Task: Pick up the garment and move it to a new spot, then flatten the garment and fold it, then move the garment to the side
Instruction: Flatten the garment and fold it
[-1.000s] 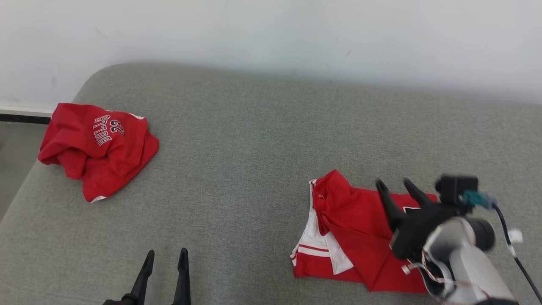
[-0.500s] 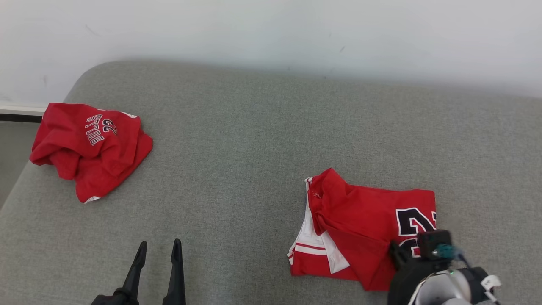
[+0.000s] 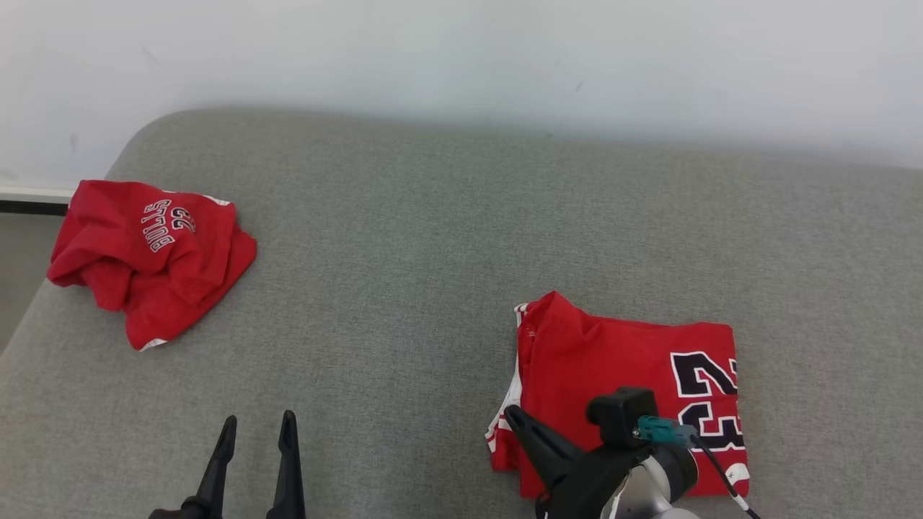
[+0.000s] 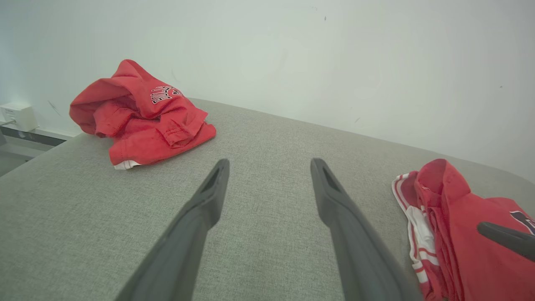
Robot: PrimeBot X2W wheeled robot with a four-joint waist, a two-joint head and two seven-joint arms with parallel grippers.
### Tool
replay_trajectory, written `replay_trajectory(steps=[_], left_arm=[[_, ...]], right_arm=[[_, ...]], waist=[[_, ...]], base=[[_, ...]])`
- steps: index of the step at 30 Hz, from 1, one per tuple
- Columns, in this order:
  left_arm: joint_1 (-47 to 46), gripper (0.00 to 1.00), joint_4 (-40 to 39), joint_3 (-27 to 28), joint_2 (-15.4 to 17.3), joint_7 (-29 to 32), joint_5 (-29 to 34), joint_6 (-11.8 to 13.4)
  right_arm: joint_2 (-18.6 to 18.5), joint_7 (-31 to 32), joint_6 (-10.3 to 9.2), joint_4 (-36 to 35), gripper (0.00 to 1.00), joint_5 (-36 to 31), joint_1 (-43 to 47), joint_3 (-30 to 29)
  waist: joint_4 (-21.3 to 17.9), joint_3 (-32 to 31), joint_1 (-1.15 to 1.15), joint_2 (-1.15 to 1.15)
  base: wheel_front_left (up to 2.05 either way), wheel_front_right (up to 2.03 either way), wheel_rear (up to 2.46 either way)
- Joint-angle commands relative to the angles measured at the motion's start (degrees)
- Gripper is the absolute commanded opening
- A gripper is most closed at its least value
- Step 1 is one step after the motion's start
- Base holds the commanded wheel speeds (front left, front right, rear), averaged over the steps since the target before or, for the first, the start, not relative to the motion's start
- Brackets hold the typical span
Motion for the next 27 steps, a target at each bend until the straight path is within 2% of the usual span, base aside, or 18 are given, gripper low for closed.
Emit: replay_trajectory(steps=[1,3,4,5,6,17,23,27], left_arm=[[0.5,1.00,-0.4,0.3,0.0,-0.2,-0.2,0.2],[0.8,1.00,-0.5,0.6,0.0,-0.2,-0.1,0.3],[0.9,1.00,-0.6,0.9,0.0,-0.2,-0.1,0.3],[1.0,1.00,-0.8,1.1,0.0,-0.2,-0.1,0.4],[1.1,1.00,-0.9,1.3,0.0,-0.2,-0.1,0.4],[2.6,1.00,-1.9,4.1,0.0,-0.2,-0.9,0.2],[3.0,1.00,-1.5,5.5,0.0,-0.2,-0.4,0.0],[3.8,1.00,0.3,6.2,0.0,-0.2,0.6,-0.5]], right_arm=[[-0.1,-0.5,-0.12,-1.0,0.00,1.2,-0.2,0.4],[-0.1,-1.7,-0.12,-2.6,0.00,2.1,0.4,-0.8],[-0.1,-2.4,-0.12,-3.5,0.04,2.0,0.9,-1.6],[-0.1,-3.4,-0.12,-4.4,0.47,1.6,1.4,-2.6],[-0.1,-4.4,-0.12,-5.2,1.00,1.2,2.0,-4.2],[0.0,-16.9,-0.12,-12.8,1.00,-8.8,10.5,-20.3],[-0.6,-20.9,-0.12,-10.5,1.00,-12.1,13.8,-25.2],[-2.0,-21.9,-0.12,-7.0,1.00,-12.2,15.4,-25.7]], waist=[[-0.5,-0.3,0.00,0.00],[-0.9,-0.6,0.00,0.00],[-1.2,-0.8,0.00,0.00],[-1.4,-1.1,0.00,0.00],[-1.7,-1.3,0.00,0.00],[-5.0,-4.7,0.00,0.00],[-6.8,-6.0,0.00,0.00],[-7.4,-7.0,0.00,0.00]], base=[[0.00,0.00,0.00],[0.00,0.00,0.00],[0.00,0.00,0.00],[0.00,0.00,0.00],[0.00,0.00,0.00],[0.00,0.00,0.00],[0.00,0.00,0.00],[0.00,0.00,0.00]])
